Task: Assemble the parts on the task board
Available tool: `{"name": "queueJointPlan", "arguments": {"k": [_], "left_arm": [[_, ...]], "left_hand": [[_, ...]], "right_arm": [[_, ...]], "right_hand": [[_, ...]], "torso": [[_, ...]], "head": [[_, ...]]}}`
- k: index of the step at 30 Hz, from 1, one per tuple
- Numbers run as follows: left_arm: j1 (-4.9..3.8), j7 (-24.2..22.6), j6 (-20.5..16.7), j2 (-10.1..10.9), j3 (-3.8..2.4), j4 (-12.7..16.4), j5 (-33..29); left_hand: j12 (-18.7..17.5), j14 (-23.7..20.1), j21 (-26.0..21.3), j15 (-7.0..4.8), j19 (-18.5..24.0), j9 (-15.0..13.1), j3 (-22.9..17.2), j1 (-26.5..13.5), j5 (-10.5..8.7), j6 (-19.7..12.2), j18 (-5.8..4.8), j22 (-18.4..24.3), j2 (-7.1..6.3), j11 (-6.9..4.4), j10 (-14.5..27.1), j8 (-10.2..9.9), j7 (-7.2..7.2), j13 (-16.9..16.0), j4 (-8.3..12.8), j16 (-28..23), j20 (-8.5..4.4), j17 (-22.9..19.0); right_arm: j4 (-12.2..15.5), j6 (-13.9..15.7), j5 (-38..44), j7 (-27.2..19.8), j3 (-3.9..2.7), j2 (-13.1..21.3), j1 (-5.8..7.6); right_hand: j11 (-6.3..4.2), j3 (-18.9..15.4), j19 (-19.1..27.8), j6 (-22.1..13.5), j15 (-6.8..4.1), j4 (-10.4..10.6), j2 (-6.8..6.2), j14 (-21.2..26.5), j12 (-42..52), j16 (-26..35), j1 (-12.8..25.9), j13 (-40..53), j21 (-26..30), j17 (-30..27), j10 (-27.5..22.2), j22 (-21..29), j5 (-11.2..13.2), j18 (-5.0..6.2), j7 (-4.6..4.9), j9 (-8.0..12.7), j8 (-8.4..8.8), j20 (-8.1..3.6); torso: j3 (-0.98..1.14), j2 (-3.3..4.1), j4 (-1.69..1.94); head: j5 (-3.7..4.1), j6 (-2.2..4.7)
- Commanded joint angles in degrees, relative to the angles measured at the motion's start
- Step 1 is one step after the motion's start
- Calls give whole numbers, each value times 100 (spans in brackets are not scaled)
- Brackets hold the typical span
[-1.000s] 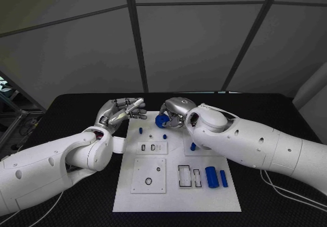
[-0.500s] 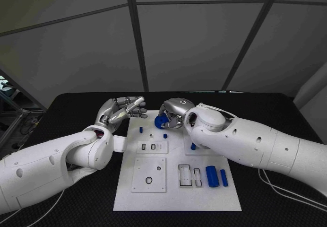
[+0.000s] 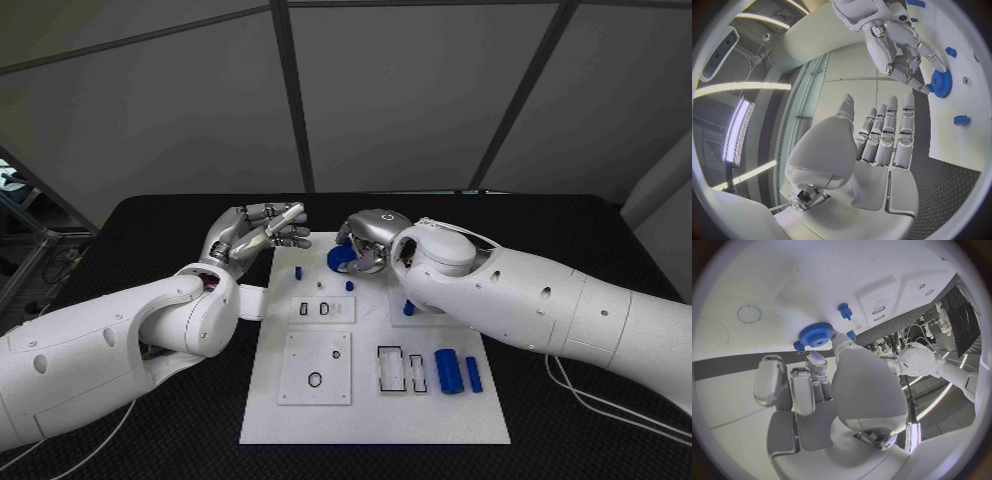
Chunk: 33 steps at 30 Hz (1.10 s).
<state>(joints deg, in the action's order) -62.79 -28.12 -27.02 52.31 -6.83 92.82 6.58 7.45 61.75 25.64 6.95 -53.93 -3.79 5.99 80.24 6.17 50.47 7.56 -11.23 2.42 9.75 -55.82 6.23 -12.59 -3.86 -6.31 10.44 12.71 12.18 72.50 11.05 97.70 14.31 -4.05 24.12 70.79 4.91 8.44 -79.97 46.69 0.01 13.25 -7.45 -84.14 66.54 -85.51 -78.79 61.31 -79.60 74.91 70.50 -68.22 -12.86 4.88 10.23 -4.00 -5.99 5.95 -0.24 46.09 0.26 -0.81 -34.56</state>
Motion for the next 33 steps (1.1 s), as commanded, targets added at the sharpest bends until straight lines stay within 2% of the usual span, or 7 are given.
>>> {"name": "queueJointPlan", "arguments": {"k": [1, 3, 10, 17, 21, 29, 33], "left_arm": [[-11, -78, 3, 1, -6, 3, 19], [-11, -76, 1, 2, -6, 3, 19], [-11, -73, 1, 1, -6, 4, 19], [-11, -76, 5, 19, -6, -12, 19], [-11, -79, 4, 49, -6, -20, 19], [-11, -82, 5, 107, -6, -25, 19], [-11, -84, 10, 121, -6, -26, 18]], "left_hand": [[-31, -21, -6, 3, 41, 1, 9, -4, 16, 17, 269, 3, 76, 20, -4, -38, -9, 0, 25, -31, -2, 5], [-32, -23, -7, 4, 43, 1, 10, -5, 15, 18, 269, 3, 76, 20, -5, -38, -9, -1, 25, -34, -2, 7], [-32, -23, -7, 4, 43, 1, 10, -5, 15, 18, 269, 3, 76, 20, -5, -38, -9, -1, 25, -34, -2, 7], [-32, -23, -7, 4, 43, 1, 10, -5, 15, 18, 269, 3, 76, 20, -5, -38, -9, -1, 25, -34, -2, 7], [-34, -25, -8, 5, 49, 1, 12, -8, 15, 18, 269, 4, 79, 21, -5, -41, -11, -1, 24, -39, -1, 10], [-36, -26, -8, 6, 51, 1, 12, -8, 16, 19, 269, 4, 80, 21, -6, -42, -11, -1, 25, -42, 0, 12], [-36, -26, -8, 6, 52, 1, 12, -8, 16, 19, 270, 4, 80, 21, -6, -43, -11, -1, 26, -43, 0, 12]], "right_arm": [[4, -147, -139, 13, -1, 9, 9], [11, -172, -171, 13, 0, 18, 9], [36, -93, -233, 25, 0, 59, 9], [271, 1196, -436, -311, -3, 380, -10], [614, 1591, -739, -545, -6, 825, -15], [1153, 1061, -1757, -1067, -9, 1932, -11], [1282, 813, -2262, -1509, -10, 2464, -11]], "right_hand": [[13, -35, -11, 136, 42, 169, 47, -407, 31, -34, 212, 33, -20, 633, -30, -15, -194, -65, -5, -24, -77, 42], [8, -51, -11, 203, 40, 278, 106, -408, 57, -39, 361, 54, -22, 642, -25, -18, -385, -65, -14, -30, -102, 43], [-10, -44, -16, 319, 27, 321, 212, -410, 120, -44, 517, 114, -33, 654, 0, -36, -541, -67, -38, -36, -140, 35], [-20, 40, -76, 285, 15, 143, 171, -446, 436, -127, 321, 468, -100, 825, 243, -158, -682, -90, -39, -7, -90, 20], [-9, 48, -73, 225, 25, 72, 90, -448, 442, -137, 235, 471, -102, 845, 227, -159, -602, -90, -27, 7, -43, 27], [-36, 109, -52, 285, 9, -120, 12, -436, 430, -117, -79, 456, -92, 810, 203, -140, -202, -85, -60, -5, -47, 20], [-44, 76, -41, 289, 1, -222, -54, -437, 420, -121, -207, 447, -86, 823, 186, -134, -293, -84, -70, -4, -39, 12]], "torso": [[1, -2, 3], [2, -2, 1], [3, -1, -2], [13, -13, -12], [15, -19, -23], [63, -60, -95], [90, -71, -136]], "head": [[1, -3], [1, -3], [4, -1], [5, 38], [18, 69], [70, 107], [95, 122]]}}
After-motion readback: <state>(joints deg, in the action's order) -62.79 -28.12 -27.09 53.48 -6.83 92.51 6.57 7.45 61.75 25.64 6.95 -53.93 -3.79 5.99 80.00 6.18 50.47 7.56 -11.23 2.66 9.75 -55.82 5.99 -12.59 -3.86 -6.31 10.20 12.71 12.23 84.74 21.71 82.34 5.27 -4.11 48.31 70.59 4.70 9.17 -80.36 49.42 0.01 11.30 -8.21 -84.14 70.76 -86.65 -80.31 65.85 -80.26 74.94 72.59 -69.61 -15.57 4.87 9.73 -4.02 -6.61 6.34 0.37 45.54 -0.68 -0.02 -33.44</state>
